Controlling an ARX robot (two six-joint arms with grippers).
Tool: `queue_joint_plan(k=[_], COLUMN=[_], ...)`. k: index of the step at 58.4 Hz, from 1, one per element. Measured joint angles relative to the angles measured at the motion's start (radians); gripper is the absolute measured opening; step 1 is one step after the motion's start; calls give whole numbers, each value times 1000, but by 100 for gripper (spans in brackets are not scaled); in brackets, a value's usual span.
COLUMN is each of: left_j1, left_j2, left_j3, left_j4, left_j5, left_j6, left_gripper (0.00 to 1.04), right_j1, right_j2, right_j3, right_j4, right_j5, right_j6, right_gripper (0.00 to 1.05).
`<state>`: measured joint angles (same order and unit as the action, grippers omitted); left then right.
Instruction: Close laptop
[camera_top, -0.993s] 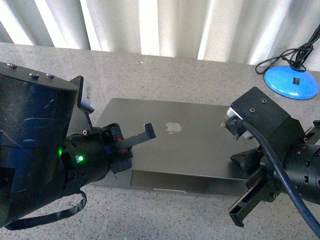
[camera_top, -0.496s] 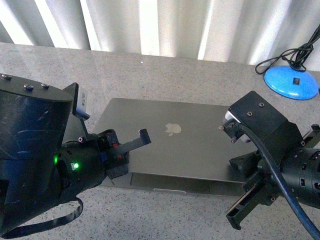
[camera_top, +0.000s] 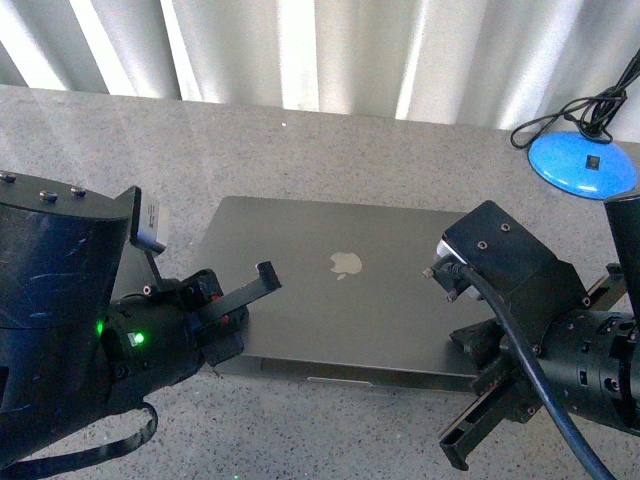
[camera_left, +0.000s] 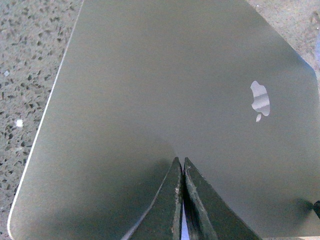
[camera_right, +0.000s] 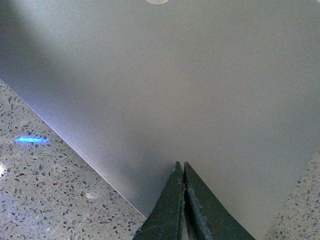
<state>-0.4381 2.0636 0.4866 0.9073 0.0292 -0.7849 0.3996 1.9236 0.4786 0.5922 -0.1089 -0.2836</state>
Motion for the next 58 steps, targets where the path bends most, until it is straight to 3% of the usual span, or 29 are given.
queue_joint_plan(k=[24, 58], left_j1=[45, 61], left_j2=[63, 76], left_j3=[8, 9], left_j4=[0, 19], left_j5=[49, 41], left_j6=[-49, -66], left_gripper=[4, 4], right_j1=[8, 7], right_j2=[40, 64], right_j3=[11, 26], right_j4=[8, -58], right_j5=[8, 28], right_j6=[3, 80], right_gripper=[1, 1])
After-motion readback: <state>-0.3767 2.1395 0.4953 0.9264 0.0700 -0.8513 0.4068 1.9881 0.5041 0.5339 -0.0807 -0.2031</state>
